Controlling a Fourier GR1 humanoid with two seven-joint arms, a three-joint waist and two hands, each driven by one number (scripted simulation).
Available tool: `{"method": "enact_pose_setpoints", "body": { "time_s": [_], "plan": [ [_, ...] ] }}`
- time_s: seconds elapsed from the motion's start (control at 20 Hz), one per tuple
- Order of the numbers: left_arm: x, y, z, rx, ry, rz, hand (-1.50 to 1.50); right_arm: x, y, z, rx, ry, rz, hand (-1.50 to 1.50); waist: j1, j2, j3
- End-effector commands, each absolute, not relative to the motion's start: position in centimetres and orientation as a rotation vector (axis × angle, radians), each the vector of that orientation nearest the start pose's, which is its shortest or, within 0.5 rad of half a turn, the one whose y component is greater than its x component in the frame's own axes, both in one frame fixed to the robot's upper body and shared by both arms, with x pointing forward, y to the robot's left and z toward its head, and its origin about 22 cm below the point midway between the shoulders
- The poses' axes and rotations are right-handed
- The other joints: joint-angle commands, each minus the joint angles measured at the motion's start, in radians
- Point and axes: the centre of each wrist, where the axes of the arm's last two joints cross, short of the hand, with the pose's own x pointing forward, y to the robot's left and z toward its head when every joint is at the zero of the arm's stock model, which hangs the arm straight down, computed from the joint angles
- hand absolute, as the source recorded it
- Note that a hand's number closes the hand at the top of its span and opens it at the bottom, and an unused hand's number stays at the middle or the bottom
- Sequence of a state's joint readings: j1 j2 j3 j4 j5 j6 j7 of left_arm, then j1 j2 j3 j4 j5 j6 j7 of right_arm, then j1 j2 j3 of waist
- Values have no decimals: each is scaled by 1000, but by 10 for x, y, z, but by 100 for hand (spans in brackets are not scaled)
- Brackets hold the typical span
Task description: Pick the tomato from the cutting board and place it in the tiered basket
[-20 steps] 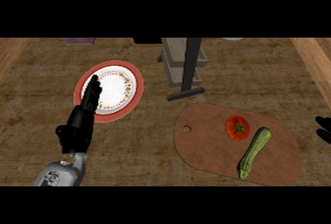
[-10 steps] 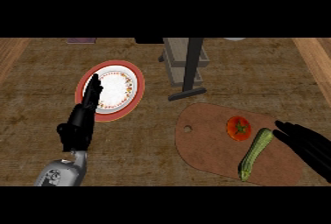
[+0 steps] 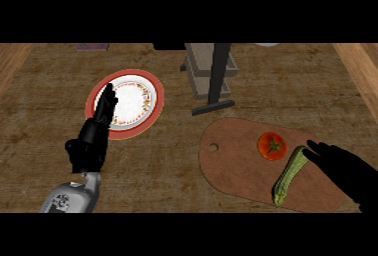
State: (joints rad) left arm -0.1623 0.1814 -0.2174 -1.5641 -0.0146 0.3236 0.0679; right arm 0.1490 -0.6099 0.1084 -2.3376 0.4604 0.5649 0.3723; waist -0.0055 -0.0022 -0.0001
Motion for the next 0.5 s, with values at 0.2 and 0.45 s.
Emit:
{"method": "enact_pose_setpoints", "body": {
  "time_s": [0.2,0.45],
  "plan": [
    [276,211,34,188,-1663,-112,0,146,-251,172,-839,-1314,1371,-150,-3,0,0],
    [274,196,50,191,-1664,-102,0,164,-254,160,-842,-1296,1476,-150,3,1,0]
  ]
}}
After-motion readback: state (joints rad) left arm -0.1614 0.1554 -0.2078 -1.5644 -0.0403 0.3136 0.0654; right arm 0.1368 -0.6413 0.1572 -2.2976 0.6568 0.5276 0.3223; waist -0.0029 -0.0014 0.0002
